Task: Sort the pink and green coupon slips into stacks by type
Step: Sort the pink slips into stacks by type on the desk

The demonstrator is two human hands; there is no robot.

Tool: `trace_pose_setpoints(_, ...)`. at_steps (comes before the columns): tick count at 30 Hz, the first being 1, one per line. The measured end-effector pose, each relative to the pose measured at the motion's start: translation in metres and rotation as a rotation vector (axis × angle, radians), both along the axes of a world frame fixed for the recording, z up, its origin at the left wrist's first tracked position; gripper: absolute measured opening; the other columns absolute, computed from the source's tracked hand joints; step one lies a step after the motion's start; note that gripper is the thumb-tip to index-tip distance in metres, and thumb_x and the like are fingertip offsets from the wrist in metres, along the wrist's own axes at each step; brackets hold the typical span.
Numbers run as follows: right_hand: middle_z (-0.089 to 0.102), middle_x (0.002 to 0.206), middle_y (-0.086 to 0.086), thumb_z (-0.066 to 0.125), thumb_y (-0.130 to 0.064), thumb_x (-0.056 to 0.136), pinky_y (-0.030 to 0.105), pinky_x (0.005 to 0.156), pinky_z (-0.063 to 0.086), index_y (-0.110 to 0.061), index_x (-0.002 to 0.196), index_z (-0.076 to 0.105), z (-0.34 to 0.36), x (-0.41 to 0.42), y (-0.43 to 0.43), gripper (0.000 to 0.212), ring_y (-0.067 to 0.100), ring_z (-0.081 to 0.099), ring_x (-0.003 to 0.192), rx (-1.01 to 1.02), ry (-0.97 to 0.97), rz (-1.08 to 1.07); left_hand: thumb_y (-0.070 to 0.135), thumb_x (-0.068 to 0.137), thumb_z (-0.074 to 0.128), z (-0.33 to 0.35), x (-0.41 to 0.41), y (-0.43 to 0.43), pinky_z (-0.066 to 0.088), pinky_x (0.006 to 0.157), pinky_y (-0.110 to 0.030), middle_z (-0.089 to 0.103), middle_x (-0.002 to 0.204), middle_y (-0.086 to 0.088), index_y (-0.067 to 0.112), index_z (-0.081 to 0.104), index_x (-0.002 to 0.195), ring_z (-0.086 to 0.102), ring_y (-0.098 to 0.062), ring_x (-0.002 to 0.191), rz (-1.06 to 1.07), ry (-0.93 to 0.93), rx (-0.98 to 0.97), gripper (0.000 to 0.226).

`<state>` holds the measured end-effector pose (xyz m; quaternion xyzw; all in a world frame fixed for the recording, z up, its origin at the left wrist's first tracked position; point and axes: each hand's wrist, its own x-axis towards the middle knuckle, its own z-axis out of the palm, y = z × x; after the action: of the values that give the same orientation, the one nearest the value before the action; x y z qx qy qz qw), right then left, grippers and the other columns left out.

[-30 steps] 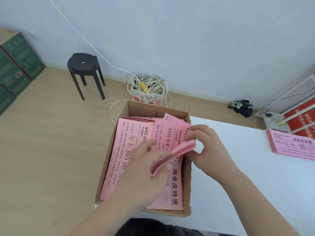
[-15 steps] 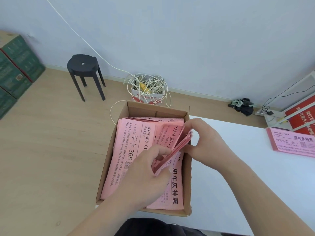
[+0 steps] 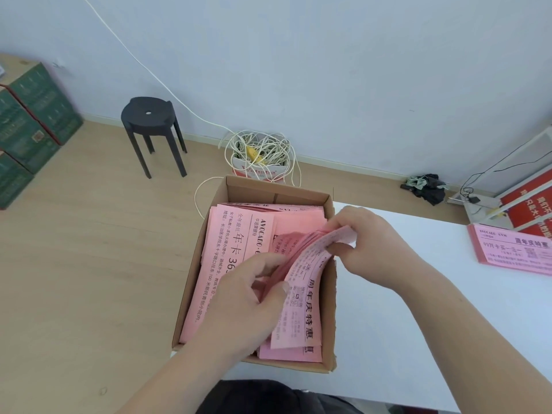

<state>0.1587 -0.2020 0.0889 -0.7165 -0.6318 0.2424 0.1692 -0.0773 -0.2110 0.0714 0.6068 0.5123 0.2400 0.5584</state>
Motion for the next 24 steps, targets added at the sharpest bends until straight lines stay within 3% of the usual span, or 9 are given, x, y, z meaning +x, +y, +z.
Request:
trace_pose_setpoints(2,0.063,0.092,-0.017,0.075,-0.001,0.079,0.022,0.08,0.041,-0.029,0.089,0.069,0.006,-0.002,-0.009,0.03,0.005,0.055,0.095,0.045,0.004,0.06,0.029,0.087,0.079,0.0,-0.003,0.003,0.047,0.095,-0.024,0.057,0.121,0.038,0.054,0.055,0.121,0.056,0.009,0.111,0.035,0.079,0.04,0.049)
trace_pose_setpoints(5,0.067,0.087,-0.018,0.071,-0.001,0.079,0.03,0.077,0.051,-0.031,0.086,0.062,0.016,-0.011,-0.022,0.032,0.006,0.062,0.088,0.035,0.024,0.085,0.041,0.082,0.082,0.005,-0.007,0.006,0.032,0.111,-0.028,0.029,0.145,0.045,0.062,0.029,0.142,0.033,0.011,0.133,-0.063,0.211,0.149,0.083)
trace_pose_setpoints(7,0.067,0.086,-0.022,0.072,-0.009,0.082,0.033,0.075,0.054,-0.033,0.087,0.06,0.019,-0.016,-0.024,0.028,0.004,0.064,0.084,0.023,0.018,0.082,0.039,0.089,0.075,0.01,-0.004,0.013,0.025,0.116,-0.024,0.028,0.146,0.042,0.059,0.026,0.148,0.026,0.014,0.136,-0.174,0.243,0.237,0.08)
trace_pose_setpoints(11,0.069,0.089,-0.019,0.078,-0.014,0.083,0.028,0.073,0.053,-0.035,0.094,0.062,0.02,-0.02,-0.024,0.028,0.003,0.063,0.085,0.057,0.114,-0.015,0.022,0.1,0.057,0.013,0.013,0.024,0.05,0.096,-0.026,0.064,0.114,0.027,0.042,0.06,0.126,0.056,0.006,0.106,-0.257,0.285,0.424,0.032)
trace_pose_setpoints(14,0.071,0.095,-0.015,0.089,-0.017,0.075,0.017,0.074,0.052,-0.038,0.101,0.063,0.013,-0.015,-0.034,0.042,0.001,0.066,0.091,0.069,0.295,-0.207,0.014,0.099,0.053,0.013,0.017,0.019,0.052,0.087,-0.03,0.067,0.105,0.022,0.037,0.065,0.116,0.059,0.0,0.098,-0.178,0.261,0.536,0.031)
trace_pose_setpoints(17,0.077,0.097,-0.009,0.087,-0.009,0.078,0.033,0.09,0.058,-0.025,0.107,0.068,0.008,-0.009,-0.047,0.038,0.011,0.072,0.096,0.033,0.577,-0.317,0.014,0.1,0.055,0.023,0.022,0.014,0.051,0.084,-0.023,0.067,0.106,0.023,0.035,0.066,0.118,0.06,0.0,0.099,-0.064,0.202,0.605,0.03)
trace_pose_setpoints(20,0.078,0.105,0.002,0.074,-0.004,0.091,0.049,0.101,0.054,-0.012,0.111,0.07,0.011,-0.004,-0.058,0.022,0.021,0.073,0.103,0.025,0.771,-0.259,0.01,0.099,0.057,0.048,0.036,0.013,0.042,0.07,-0.007,0.065,0.092,0.03,0.032,0.068,0.116,0.061,0.005,0.085,0.055,0.108,0.595,0.029)
trace_pose_setpoints(22,0.078,0.104,0.006,0.066,-0.003,0.097,0.05,0.101,0.054,-0.011,0.116,0.066,0.018,0.002,-0.064,0.02,0.026,0.073,0.103,0.074,0.822,-0.24,0.012,0.099,0.057,0.069,0.049,0.01,0.041,0.065,-0.008,0.065,0.086,0.031,0.035,0.067,0.113,0.061,0.004,0.077,0.111,0.036,0.571,0.029)
trace_pose_setpoints(24,0.078,0.1,0.002,0.061,-0.004,0.1,0.047,0.094,0.056,-0.018,0.117,0.063,0.028,0.011,-0.072,0.022,0.024,0.073,0.098,0.182,0.757,-0.234,0.013,0.099,0.058,0.087,0.065,0.003,0.052,0.069,-0.021,0.071,0.095,0.025,0.038,0.062,0.115,0.067,-0.001,0.08,0.125,-0.054,0.525,0.03)
